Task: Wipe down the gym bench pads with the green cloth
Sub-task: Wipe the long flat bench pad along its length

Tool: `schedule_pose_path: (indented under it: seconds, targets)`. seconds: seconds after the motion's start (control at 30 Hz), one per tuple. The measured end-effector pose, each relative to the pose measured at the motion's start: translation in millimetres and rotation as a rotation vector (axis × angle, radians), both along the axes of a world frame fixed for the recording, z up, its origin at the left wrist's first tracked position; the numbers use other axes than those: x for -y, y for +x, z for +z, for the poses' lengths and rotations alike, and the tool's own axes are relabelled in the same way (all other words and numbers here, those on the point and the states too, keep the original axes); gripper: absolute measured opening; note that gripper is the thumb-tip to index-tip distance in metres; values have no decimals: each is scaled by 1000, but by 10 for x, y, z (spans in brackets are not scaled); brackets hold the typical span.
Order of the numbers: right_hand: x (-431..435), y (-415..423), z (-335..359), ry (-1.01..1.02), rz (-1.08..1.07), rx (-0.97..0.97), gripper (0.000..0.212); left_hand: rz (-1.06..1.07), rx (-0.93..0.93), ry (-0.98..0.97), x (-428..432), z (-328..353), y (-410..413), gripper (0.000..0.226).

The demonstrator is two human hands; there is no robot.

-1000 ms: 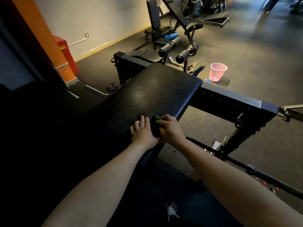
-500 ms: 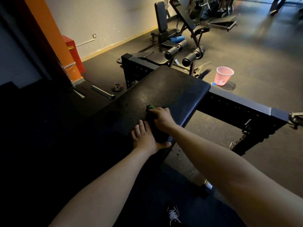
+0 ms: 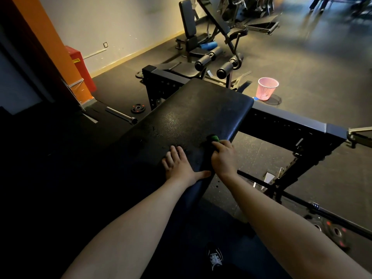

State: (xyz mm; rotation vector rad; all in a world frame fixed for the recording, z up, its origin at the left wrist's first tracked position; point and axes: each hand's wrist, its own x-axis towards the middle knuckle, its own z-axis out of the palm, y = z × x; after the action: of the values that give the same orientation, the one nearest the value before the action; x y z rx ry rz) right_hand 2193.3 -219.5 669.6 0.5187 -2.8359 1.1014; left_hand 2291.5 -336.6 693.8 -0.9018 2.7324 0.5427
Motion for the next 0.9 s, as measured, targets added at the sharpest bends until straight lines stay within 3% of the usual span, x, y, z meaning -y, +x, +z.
schedule_pose_path:
  seconds: [0.1,0.27,0.47,0.6,0.7,0.8,0.9]
  targets:
    - [335,22,187,12,134,3,42,-11,-8,-4,1,9,3,136]
    - [446,-34,193,314,443,-47,43,-8,-12,-22,-1,22,-5,132]
    - [-11,59,-22,111,153,-43,43,-4,-2,-36,-30,-4,-7,138]
    - [-62,322,-118,-115,-42,67,43,-48,32,-71,-88,45,6,122]
    - [-85,498,-202,-203,-11,71,43,-69,37,-98,-133,49,-10,109]
    - [-202,472,-304,-176,130,40,41,-110,-15,-108,-202,68,-45,99]
    - [-286,248,-348,-188,140,59,42,-206,-75,-158,-295,101,-106,89]
